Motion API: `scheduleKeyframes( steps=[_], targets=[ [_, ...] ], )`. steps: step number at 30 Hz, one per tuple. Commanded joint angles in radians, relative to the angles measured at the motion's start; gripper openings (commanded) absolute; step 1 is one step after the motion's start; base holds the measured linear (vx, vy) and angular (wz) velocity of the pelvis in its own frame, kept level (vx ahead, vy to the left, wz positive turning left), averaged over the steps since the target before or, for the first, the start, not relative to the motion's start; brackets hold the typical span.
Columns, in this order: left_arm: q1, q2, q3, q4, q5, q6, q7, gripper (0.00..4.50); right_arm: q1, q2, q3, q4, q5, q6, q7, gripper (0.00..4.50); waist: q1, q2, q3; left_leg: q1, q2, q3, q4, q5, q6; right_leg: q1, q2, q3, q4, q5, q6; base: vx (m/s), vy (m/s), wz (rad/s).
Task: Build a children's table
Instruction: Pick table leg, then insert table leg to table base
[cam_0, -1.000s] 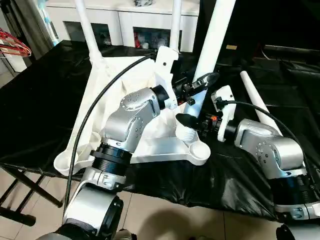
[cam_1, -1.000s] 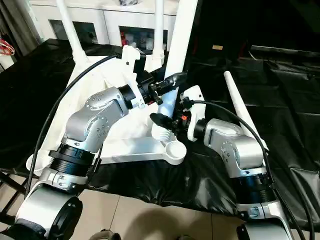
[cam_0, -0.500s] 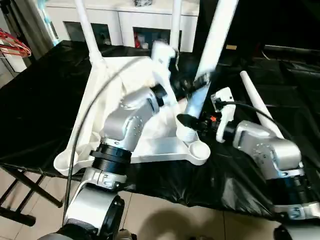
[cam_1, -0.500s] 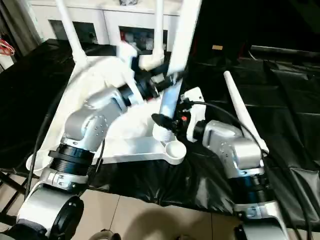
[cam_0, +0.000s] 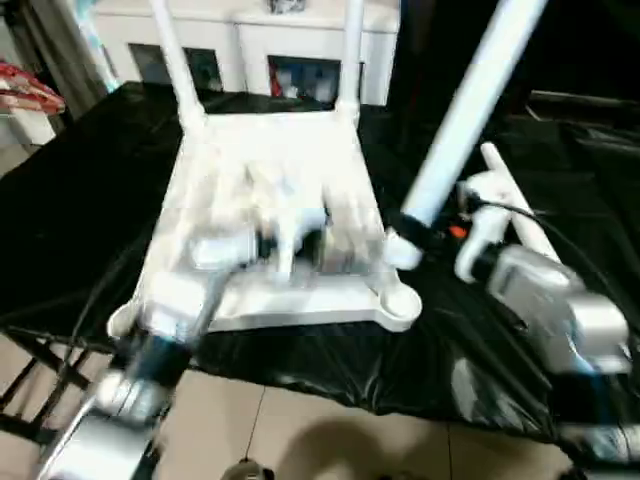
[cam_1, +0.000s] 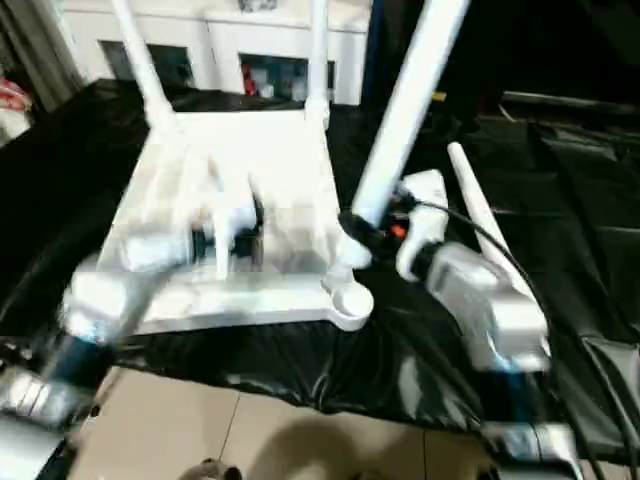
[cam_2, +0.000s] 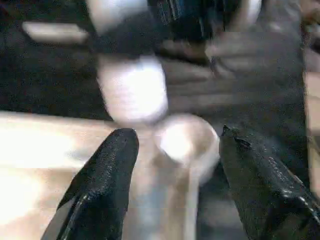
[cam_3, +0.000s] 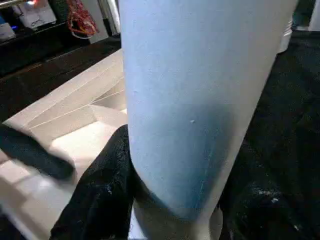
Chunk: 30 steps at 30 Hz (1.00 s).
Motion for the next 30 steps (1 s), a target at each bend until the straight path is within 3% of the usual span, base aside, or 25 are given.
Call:
scheduleKeyframes(
  steps=[1,2,4,6,12,19,30],
  targets=[
    [-0.001,0.009,-0.026,-0.025,0.014,0.017,-0.016,2.99,0.005,-0.01,-0.012,-0.046,0.018,0.017,-0.007,1.87,-0.003,-0.003,-0.081,0.021,0.005,0.006,-0.072,-0.214,-0.017,0.052,-0.024,0.023,-0.062,-0.194,-0.192,0.0,0.0,0.0],
    [0.011,0.016,-0.043,-0.025,0.017,0.026,-0.025,2.99,0.015,-0.012,-0.011,-0.06,0.022,0.022,-0.011,1.87,-0.003,0.002,-0.079,0.022,0.004,0.005,-0.074,-0.237,-0.025,0.05,-0.025,0.022,-0.066,-0.224,-0.19,0.0,0.0,0.0],
    [0.024,0.017,-0.066,-0.013,0.029,0.04,-0.028,2.99,0.031,-0.012,-0.006,-0.079,0.024,0.029,-0.017,1.87,-0.005,0.001,-0.076,0.022,0.003,0.004,-0.076,-0.267,-0.031,0.05,-0.025,0.023,-0.071,-0.267,-0.178,0.0,0.0,0.0],
    [0.027,0.014,-0.079,0.002,0.053,0.043,-0.022,2.63,0.041,-0.012,-0.001,-0.092,0.024,0.034,-0.019,1.87,-0.006,0.003,-0.075,0.024,0.004,0.003,-0.077,-0.29,-0.037,0.047,-0.026,0.023,-0.077,-0.307,-0.162,0.0,0.0,0.0],
    [0.009,0.018,-0.119,0.096,0.157,-0.007,0.028,2.25,0.062,-0.006,0.012,-0.131,0.02,0.053,-0.025,1.87,-0.009,0.003,-0.077,0.021,0.0,-0.001,-0.078,-0.286,-0.04,0.048,-0.024,0.022,-0.082,-0.325,-0.135,0.0,0.0,0.0],
    [0.01,0.033,-0.111,0.106,0.153,0.011,0.024,1.59,0.072,-0.009,0.023,-0.146,0.022,0.058,-0.03,1.87,-0.007,0.006,-0.078,0.022,0.003,-0.001,-0.078,-0.289,-0.042,0.046,-0.024,0.022,-0.077,-0.291,-0.162,0.0,0.0,0.0],
    [-0.002,0.032,-0.086,0.144,0.157,-0.043,0.005,0.72,0.074,-0.011,0.035,-0.145,0.019,0.057,-0.03,1.87,-0.006,0.004,-0.08,0.02,0.002,0.0,-0.076,-0.263,-0.034,0.049,-0.025,0.023,-0.073,-0.25,-0.174,0.0,0.0,0.0]
  ],
)
